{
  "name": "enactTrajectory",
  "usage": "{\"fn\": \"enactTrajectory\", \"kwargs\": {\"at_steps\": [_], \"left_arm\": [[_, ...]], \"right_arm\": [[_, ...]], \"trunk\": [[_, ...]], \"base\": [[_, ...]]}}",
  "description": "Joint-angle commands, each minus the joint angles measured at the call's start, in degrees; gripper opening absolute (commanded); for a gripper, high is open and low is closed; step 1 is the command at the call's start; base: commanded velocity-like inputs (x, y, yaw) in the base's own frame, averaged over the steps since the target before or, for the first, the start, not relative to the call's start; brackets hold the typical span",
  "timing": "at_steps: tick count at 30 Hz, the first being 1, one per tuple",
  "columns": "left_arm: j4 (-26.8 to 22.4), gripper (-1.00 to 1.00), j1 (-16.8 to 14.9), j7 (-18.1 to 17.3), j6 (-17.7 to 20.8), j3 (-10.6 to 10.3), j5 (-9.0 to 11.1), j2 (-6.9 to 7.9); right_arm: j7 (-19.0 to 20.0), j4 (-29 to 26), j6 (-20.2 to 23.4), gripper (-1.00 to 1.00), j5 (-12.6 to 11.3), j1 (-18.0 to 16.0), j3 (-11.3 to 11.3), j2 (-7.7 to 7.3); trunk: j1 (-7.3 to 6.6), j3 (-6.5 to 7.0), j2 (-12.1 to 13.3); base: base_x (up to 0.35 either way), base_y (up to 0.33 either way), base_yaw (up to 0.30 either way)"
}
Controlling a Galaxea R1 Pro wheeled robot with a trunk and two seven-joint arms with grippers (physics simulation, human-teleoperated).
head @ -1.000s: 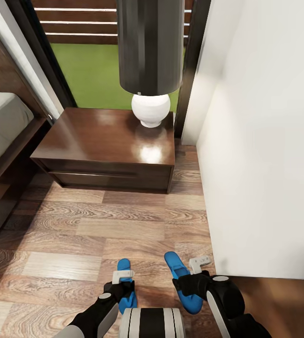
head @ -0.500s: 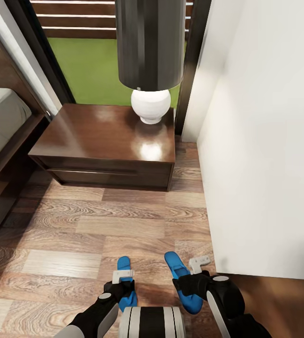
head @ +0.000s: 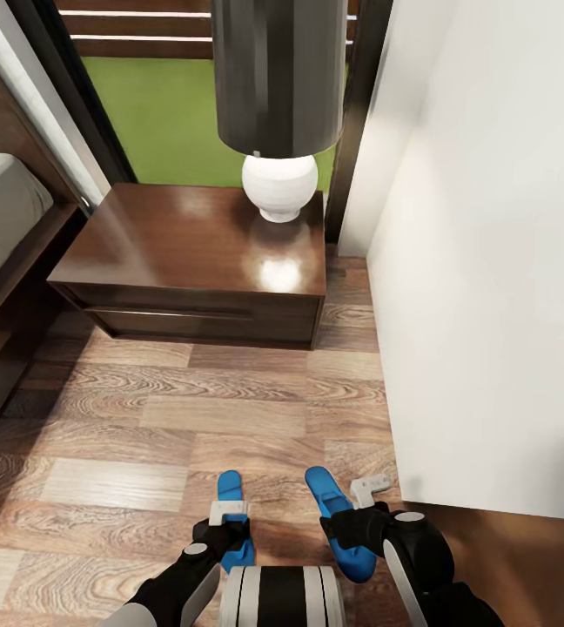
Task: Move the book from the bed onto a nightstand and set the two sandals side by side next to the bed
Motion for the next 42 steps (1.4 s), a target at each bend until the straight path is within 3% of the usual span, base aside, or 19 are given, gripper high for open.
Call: {"fn": "enactTrajectory", "kwargs": {"at_steps": [1,15,20,42], "left_arm": [[-0.04,1.0,-0.03,0.43,0.0,-0.49,0.43,0.04],[-0.05,1.0,-0.03,0.43,0.0,-0.49,0.34,0.05],[-0.05,1.0,-0.03,0.4,0.0,-0.49,0.33,0.05],[-0.05,1.0,-0.03,0.36,0.0,-0.49,0.33,0.05]], "right_arm": [[0.19,-0.05,0.25,-1.0,0.03,-0.02,-0.03,0.02],[0.19,-0.06,0.25,-1.0,0.06,-0.02,-0.03,0.02],[0.19,-0.07,0.25,-1.0,0.08,-0.02,-0.03,0.02],[0.11,-0.07,0.25,-1.0,0.11,-0.02,-0.12,-0.07]], "trunk": [[-0.01,-0.03,-0.01],[-0.01,-0.03,-0.01],[0.12,-1.14,-0.08],[0.12,-1.14,-0.08]], "base": [[0.0,0.0,0.0],[0.0,0.0,0.0],[0.0,0.0,0.0],[0.0,0.0,0.0]]}}
